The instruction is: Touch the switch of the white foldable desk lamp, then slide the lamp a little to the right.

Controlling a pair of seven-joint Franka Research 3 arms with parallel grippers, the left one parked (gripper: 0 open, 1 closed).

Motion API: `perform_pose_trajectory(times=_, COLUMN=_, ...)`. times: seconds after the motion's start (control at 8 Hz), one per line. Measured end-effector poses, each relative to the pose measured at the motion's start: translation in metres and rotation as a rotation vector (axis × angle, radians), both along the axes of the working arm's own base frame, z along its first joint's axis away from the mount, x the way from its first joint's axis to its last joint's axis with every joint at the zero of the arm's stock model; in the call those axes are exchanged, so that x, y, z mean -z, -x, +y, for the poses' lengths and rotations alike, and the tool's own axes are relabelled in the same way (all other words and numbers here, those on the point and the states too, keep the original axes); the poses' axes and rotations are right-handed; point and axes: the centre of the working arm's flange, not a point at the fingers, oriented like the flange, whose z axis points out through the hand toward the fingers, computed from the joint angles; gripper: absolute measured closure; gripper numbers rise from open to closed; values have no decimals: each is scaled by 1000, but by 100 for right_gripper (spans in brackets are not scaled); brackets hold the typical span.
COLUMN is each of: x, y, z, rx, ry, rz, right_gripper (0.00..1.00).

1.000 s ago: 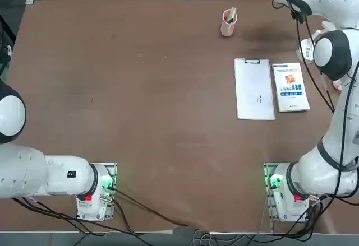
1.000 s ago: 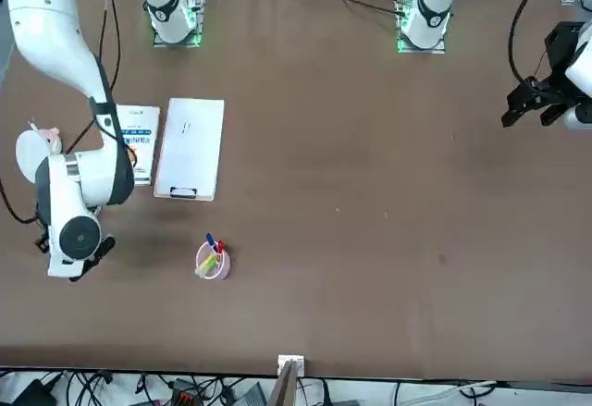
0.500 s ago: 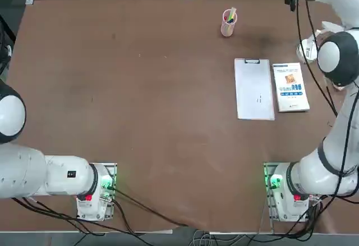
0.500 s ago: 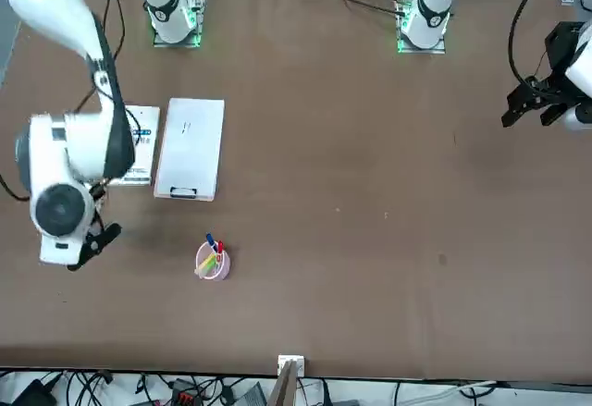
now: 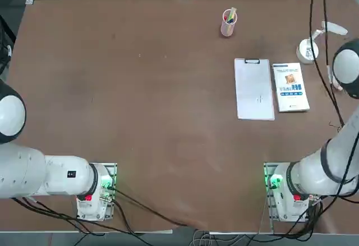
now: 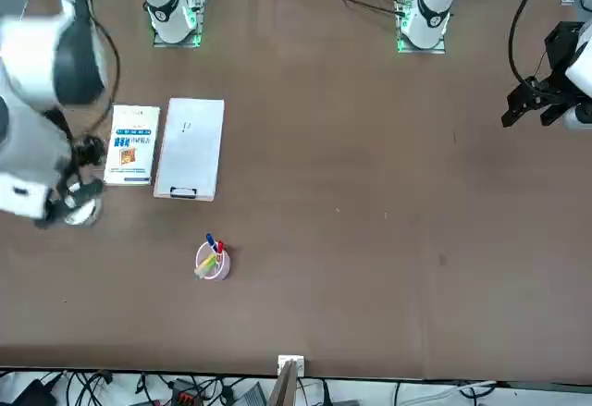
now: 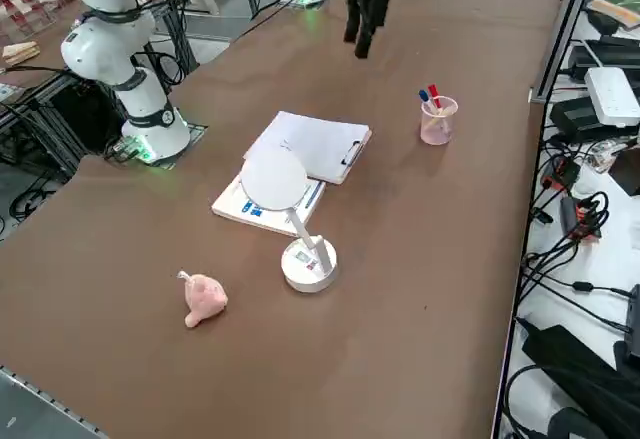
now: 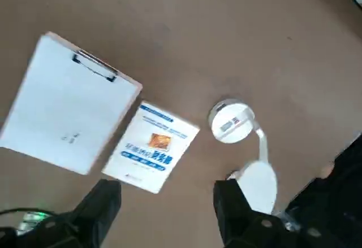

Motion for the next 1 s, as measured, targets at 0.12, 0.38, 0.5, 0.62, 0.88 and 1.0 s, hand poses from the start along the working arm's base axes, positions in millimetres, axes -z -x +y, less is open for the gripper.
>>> perform_pose_trajectory(times=0.12, x=-31, y=19, z=3, rx=62, ry=-23, rz=-36, right_gripper=0)
perform_pose_trajectory(times=0.38, x=-80, y=61, z=8, rx=196, ry=-118, rz=-89, right_gripper=0)
perform_pose_trajectory(times=0.5, x=-97, y=82, z=7, rx=262, ry=-158, rz=-107, right_gripper=0)
perform_pose_trajectory(times=0.62, x=-109, y=100, z=6, rx=322, ry=-179, rz=-123, right_gripper=0)
perform_pose_trajectory(times=0.88, x=-123, y=123, z=9, rx=464, ry=-209, rz=-161, right_gripper=1)
perform_pose_trajectory(times=1.0, x=-126, y=124, z=10, rx=494, ry=-221, rz=-189, right_gripper=1)
